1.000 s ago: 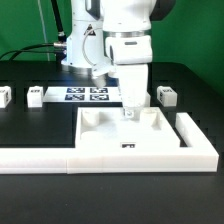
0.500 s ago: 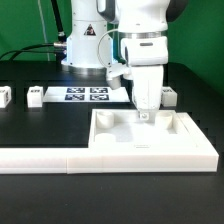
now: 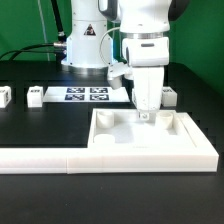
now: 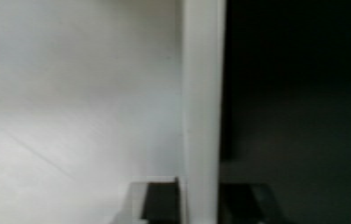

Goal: Assemble square table

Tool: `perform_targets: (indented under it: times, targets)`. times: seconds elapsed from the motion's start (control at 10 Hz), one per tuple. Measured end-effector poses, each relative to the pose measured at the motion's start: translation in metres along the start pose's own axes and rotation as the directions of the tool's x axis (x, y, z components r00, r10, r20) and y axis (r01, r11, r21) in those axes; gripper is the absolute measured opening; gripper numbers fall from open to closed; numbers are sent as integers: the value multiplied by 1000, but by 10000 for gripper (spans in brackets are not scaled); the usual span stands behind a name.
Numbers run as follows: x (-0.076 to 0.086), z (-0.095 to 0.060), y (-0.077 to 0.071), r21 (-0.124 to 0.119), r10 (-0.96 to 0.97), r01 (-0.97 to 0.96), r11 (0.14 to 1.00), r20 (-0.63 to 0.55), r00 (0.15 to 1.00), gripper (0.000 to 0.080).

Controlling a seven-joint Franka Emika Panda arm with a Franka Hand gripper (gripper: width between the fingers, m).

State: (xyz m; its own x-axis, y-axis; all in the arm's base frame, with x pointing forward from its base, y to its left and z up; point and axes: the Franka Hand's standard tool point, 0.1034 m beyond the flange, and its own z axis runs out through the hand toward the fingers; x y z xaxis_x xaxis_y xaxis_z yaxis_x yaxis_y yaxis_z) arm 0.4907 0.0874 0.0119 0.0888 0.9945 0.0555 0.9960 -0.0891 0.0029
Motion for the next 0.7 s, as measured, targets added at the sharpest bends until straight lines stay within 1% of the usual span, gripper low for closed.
perform_targets:
  times: [0.1, 0.2, 0.3, 0.4, 0.5, 0.7]
  targets:
    - [0, 0, 0, 0, 0, 0, 1000, 0, 1000, 279]
    - [0, 0, 0, 0, 1, -1, 1000, 0, 1000, 417]
    - [0, 0, 0, 0, 1, -1, 1000, 0, 1000, 417]
    - [-1, 0, 0, 0, 1, -1, 1000, 0, 1000, 554]
    - [-1, 0, 0, 0, 2, -2, 1000, 0, 1000, 630]
    - [-1, 0, 0, 1, 3, -3, 1000, 0, 1000, 644]
